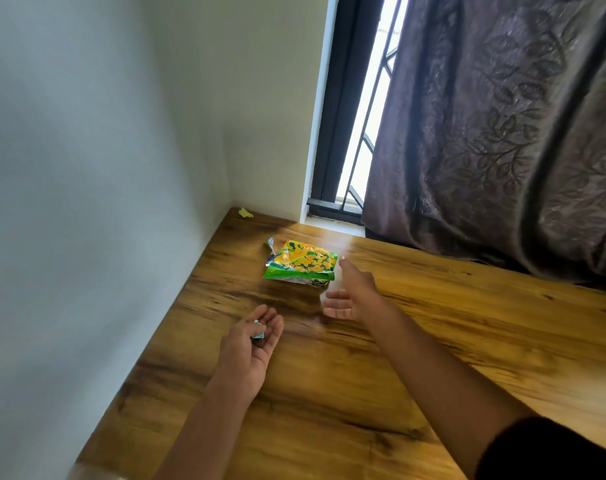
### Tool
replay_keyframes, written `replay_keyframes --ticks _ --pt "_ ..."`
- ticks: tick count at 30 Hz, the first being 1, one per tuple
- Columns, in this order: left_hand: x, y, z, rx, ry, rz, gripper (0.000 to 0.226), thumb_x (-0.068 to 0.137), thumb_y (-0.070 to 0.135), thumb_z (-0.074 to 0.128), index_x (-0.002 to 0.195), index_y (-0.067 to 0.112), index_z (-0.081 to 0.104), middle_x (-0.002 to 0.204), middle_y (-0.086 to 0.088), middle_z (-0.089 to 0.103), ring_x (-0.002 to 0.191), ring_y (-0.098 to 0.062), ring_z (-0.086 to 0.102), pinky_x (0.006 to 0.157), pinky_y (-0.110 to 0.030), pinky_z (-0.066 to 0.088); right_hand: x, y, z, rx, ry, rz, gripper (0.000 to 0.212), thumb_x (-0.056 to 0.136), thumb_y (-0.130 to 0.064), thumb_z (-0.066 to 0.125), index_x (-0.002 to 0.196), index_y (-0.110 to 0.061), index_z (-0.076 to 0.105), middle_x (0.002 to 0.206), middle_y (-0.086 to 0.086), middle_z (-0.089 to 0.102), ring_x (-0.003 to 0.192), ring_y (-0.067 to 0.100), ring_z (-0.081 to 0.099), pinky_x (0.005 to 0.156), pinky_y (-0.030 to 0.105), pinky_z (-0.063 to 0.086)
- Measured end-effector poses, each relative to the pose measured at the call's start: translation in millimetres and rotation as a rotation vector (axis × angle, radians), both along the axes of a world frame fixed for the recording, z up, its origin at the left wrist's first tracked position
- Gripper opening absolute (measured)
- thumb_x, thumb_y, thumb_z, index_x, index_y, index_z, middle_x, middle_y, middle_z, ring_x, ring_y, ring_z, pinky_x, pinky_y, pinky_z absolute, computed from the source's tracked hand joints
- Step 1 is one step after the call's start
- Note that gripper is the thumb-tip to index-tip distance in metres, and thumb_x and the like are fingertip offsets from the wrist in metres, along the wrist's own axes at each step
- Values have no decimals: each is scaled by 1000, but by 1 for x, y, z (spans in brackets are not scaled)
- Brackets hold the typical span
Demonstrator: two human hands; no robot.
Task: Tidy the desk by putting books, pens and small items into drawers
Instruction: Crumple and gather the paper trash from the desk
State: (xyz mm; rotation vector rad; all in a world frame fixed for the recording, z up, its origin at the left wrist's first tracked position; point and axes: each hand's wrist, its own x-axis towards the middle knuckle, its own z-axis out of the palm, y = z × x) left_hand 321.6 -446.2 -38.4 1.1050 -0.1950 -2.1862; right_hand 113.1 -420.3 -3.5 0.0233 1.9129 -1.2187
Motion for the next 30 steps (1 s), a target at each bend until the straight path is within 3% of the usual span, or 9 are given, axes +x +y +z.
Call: replay_keyframes --ticks 3,8,11,15,17,19,21,25,30 --pt "7 -5 1 -44 -35 9 44 96 -19 37 134 -7 55 129 -28 64 121 -38 64 100 -43 54 -1 -8 5 -89 -231 5 46 95 -42 67 123 -16 40 104 32 66 88 45 72 76 51 64" --pt "18 -12 -1 -146 -102 36 41 101 -11 43 142 -5 46 127 -27 64 117 -36 66 102 -43 51 6 -19 -7 -197 -323 -21 39 90 -2 66 125 -1 50 105 29 63 91 40 71 65 44 64" --pt "18 -18 -3 -251 -156 89 46 103 -1 50 148 -4 39 134 -24 62 121 -34 64 109 -46 48 16 -14 -10 -232 -298 0 37 87 9 64 121 3 54 107 24 62 88 38 70 56 39 62" --pt "16 -25 5 -395 -232 139 23 103 14 58 123 4 61 134 -14 65 127 -26 62 110 -37 45 26 -3 -12 -244 -253 46 30 87 10 66 112 2 51 110 28 65 93 40 72 58 37 61" --pt "13 -26 11 -459 -251 170 11 99 18 64 106 13 70 121 -7 73 120 -21 65 102 -33 48 28 3 -10 -252 -248 79 33 87 8 67 115 3 51 112 29 67 88 39 74 59 35 62" --pt "13 -25 14 -506 -235 172 12 88 28 73 96 20 75 106 6 78 102 -12 65 87 -32 47 29 8 -8 -262 -243 114 30 89 7 66 115 3 52 111 29 68 84 36 74 58 33 61" --pt "12 -23 13 -555 -192 107 21 87 33 76 103 21 77 120 2 76 94 -15 58 82 -39 43 30 13 -4 -271 -238 165 22 91 5 66 109 2 54 108 28 69 81 34 73 57 31 61" --pt "11 -17 11 -554 -119 -8 42 97 28 62 134 9 64 136 -12 67 120 -36 66 96 -59 55 33 19 1 -299 -250 261 26 91 1 67 116 3 58 106 26 71 78 31 75 60 31 61" --pt "11 -13 5 -571 -99 -32 44 98 20 60 141 6 59 134 -13 68 120 -40 66 90 -57 58 39 23 2 -316 -306 332 35 93 1 66 126 6 56 107 27 72 84 32 76 62 31 62"
